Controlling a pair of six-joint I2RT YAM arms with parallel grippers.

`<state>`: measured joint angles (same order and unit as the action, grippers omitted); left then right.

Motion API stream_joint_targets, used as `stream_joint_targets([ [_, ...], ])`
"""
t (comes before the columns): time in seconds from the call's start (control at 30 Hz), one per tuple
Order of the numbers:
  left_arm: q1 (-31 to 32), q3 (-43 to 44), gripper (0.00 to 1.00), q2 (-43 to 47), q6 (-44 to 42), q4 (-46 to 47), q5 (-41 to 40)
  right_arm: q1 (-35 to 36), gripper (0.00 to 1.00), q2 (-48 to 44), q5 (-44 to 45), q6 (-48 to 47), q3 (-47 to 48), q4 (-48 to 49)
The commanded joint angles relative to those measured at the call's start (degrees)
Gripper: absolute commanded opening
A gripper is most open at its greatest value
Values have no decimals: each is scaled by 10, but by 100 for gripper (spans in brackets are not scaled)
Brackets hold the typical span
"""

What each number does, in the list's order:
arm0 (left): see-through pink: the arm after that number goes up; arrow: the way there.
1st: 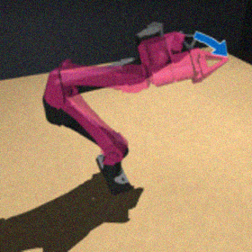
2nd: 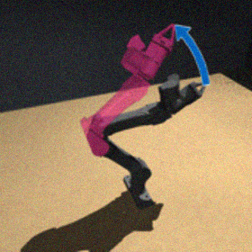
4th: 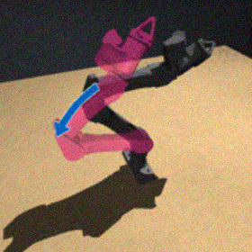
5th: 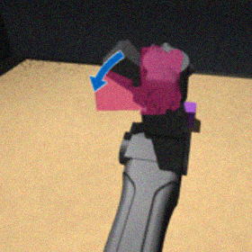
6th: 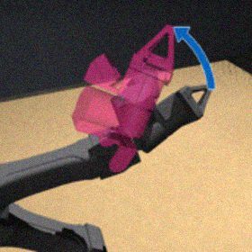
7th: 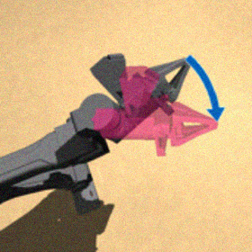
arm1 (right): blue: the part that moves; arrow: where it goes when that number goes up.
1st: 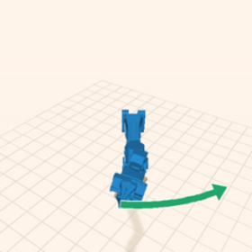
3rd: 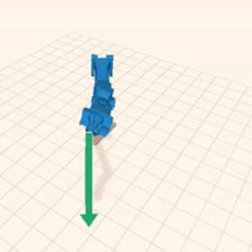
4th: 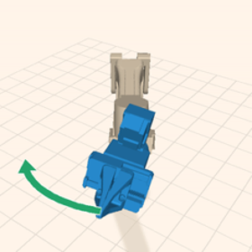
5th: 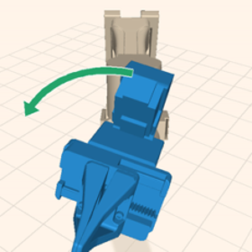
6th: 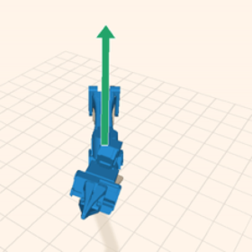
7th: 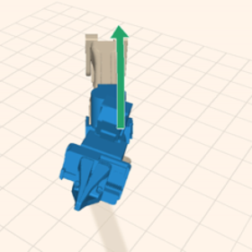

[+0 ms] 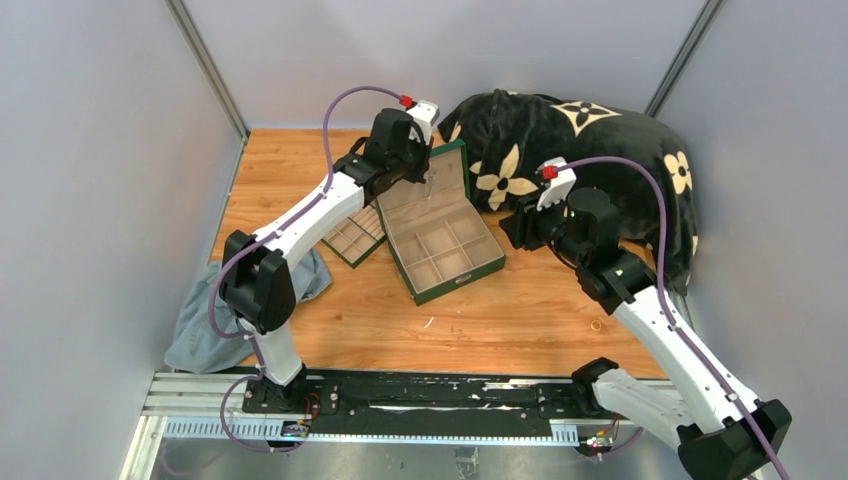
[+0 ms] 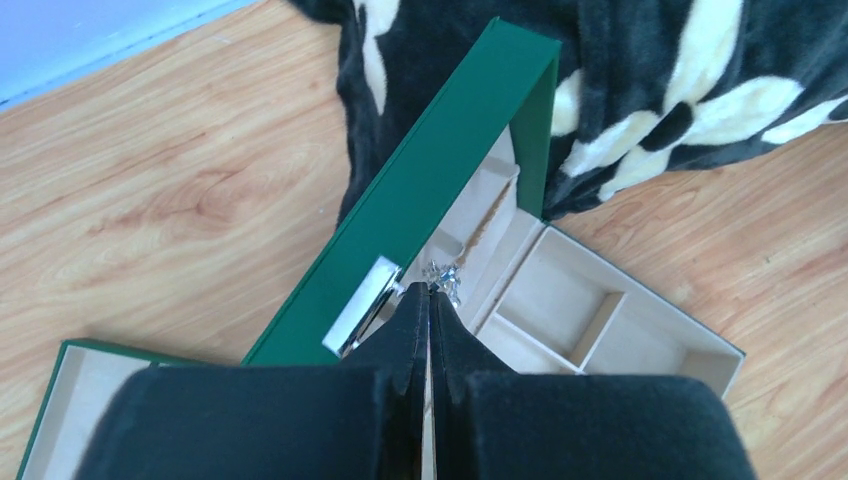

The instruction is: Organize the mixed jewelry

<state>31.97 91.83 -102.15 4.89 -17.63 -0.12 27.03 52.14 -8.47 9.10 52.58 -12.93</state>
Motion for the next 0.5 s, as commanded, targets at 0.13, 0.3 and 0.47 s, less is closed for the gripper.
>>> stream_joint_targets([
  [0.13,-7,-7,0,19,-7,-43,-5,0,43,6,-1,-3,4,0],
  [0.3,-7,-29,0,35,3,-34,-2,0,43,6,-4,-2,4,2],
  [0.47,-7,-40,0,47,2,-42,-13,0,43,8,-5,-1,5,2],
])
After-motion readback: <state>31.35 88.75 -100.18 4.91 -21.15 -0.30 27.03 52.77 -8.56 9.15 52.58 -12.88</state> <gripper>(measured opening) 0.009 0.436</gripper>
